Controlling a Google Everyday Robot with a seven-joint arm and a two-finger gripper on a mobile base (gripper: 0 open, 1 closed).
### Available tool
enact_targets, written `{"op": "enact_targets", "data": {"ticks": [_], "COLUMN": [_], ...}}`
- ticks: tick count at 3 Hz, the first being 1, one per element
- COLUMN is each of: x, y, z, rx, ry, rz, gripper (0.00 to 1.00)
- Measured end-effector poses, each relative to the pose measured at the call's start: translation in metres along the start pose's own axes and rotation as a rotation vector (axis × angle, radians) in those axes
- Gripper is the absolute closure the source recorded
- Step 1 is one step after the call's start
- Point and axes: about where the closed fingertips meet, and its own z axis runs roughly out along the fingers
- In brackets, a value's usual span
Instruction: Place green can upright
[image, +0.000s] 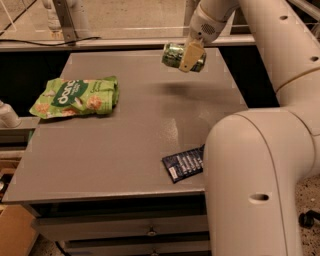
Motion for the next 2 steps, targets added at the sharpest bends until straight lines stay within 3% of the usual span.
{"op": "enact_targets", "data": {"ticks": [1, 2], "x": [-0.01, -0.03], "y": [0.016, 0.014], "z": [-0.022, -0.022], "rx": [-0.046, -0.05], "ry": [-0.19, -0.283], "rz": [0.015, 0.01], "gripper": [1.0, 1.0]}}
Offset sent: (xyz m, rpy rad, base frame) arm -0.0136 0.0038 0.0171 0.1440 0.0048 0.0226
